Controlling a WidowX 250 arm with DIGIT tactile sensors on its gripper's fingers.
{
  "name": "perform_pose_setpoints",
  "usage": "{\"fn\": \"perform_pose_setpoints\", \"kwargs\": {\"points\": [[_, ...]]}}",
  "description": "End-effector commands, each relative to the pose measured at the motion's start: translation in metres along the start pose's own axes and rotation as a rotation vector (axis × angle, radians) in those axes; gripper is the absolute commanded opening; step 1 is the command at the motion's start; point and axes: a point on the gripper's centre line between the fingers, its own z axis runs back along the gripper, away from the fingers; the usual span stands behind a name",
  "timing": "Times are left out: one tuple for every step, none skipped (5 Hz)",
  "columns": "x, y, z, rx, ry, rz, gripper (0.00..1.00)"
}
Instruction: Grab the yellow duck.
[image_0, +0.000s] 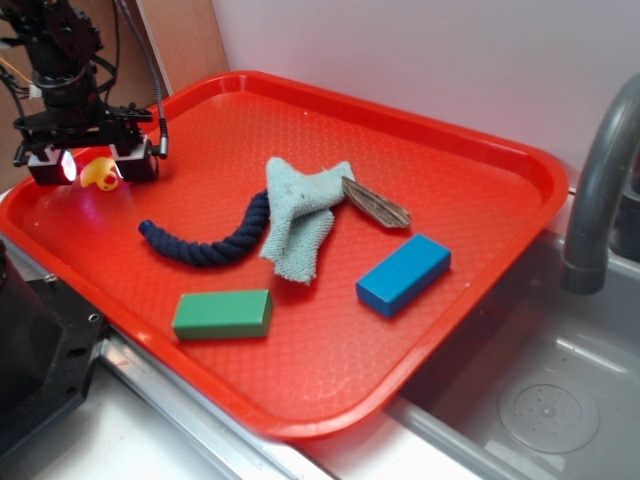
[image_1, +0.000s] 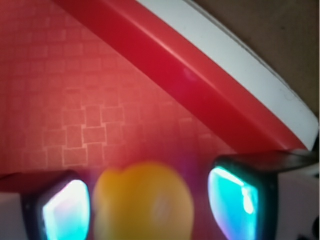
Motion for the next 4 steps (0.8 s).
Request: {"fn": "perform_pose_setpoints", "kwargs": {"points": [[-0.021, 0.008, 0.007, -0.016, 0.001, -0.059, 1.00], [-0.019, 0.009, 0.002, -0.040, -0.020, -0.083, 1.00], [-0.018, 0.010, -0.002, -0.053, -0.017, -0.074, 1.00], [-0.014, 0.015, -0.015, -0.074, 0.002, -0.069, 0.00]]}}
